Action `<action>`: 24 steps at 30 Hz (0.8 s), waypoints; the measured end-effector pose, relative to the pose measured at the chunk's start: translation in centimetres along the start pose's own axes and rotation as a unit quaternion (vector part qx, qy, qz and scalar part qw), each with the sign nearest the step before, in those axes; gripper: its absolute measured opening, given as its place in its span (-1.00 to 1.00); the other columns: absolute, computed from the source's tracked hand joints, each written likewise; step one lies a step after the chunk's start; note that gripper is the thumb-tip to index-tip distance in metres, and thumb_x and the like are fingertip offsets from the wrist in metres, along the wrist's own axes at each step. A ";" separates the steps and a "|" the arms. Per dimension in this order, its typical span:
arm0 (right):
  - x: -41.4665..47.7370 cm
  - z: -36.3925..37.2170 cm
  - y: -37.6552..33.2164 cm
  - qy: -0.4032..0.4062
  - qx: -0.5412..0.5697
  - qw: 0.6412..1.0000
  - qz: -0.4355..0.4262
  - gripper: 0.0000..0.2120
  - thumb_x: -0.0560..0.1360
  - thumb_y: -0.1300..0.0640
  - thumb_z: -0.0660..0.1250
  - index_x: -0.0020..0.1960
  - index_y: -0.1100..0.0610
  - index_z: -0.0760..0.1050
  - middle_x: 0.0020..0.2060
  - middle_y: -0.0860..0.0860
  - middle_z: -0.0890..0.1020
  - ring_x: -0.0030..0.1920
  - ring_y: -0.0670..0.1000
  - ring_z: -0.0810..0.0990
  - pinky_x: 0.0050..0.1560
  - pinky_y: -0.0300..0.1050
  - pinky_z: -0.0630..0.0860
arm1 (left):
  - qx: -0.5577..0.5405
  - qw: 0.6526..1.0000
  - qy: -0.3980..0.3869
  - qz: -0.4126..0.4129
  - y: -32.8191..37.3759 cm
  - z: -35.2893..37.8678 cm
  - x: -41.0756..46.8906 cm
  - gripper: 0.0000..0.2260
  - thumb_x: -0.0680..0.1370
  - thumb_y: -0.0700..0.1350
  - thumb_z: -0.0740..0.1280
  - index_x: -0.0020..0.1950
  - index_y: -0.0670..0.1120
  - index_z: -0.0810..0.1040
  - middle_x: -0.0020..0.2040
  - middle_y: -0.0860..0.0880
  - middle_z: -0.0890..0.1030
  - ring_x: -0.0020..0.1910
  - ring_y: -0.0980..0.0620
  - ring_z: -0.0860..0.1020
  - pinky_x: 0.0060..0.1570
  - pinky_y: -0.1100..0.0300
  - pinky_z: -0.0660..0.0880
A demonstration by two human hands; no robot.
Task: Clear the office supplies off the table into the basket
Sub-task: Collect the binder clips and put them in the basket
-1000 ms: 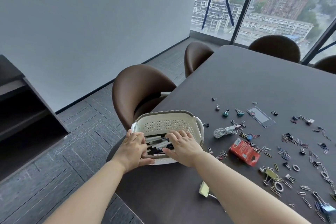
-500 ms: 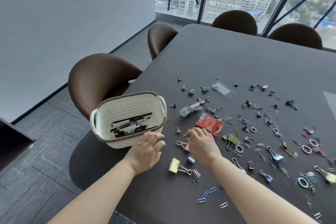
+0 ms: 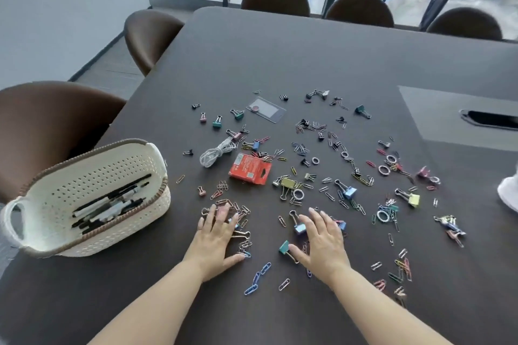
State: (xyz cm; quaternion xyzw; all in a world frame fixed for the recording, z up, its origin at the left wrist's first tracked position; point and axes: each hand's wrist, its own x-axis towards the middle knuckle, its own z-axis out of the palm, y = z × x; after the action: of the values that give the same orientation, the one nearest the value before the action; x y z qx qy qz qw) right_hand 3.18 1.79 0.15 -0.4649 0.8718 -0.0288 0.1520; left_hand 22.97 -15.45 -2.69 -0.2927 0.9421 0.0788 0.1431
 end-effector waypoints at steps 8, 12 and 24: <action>-4.0 1.8 4.9 -0.072 -0.031 0.994 0.073 0.08 0.12 -0.57 0.00 0.46 -0.13 -0.36 0.47 -0.03 -0.35 0.43 0.15 -0.41 0.39 0.30 -0.28 | -0.023 0.993 -0.049 0.104 5.9 -1.2 4.2 0.16 0.02 0.59 -0.12 0.49 0.03 -0.27 0.50 0.00 -0.29 0.44 -0.16 -0.37 0.40 -0.13 -0.23; -3.7 4.0 4.5 -0.051 -0.014 0.995 0.088 0.02 0.16 -0.59 -0.02 0.41 -0.17 -0.40 0.49 0.00 -0.29 0.40 0.13 -0.43 0.36 0.32 -0.29 | -0.009 0.996 -0.013 0.093 7.0 -0.5 4.5 0.00 0.18 0.53 -0.20 0.51 0.01 -0.16 0.52 0.01 -0.22 0.46 -0.12 -0.30 0.41 -0.14 -0.17; 0.8 2.6 3.6 0.024 0.062 0.988 0.142 -0.40 0.55 -0.22 0.00 0.50 -0.01 -0.02 0.52 0.00 -0.04 0.50 0.06 -0.09 0.47 0.07 -0.11 | 0.061 0.982 0.019 0.179 4.2 1.0 -0.1 -0.09 0.30 0.55 -0.11 0.50 0.01 0.09 0.50 -0.08 0.11 0.46 -0.22 -0.02 0.30 -0.23 -0.15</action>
State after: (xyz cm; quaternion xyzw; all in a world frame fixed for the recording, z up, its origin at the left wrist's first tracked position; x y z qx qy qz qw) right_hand 0.69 3.42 -3.20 -0.3250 0.9289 -0.0726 0.1619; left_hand 20.83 -11.75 -3.38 -0.1119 0.9849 0.0396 0.1262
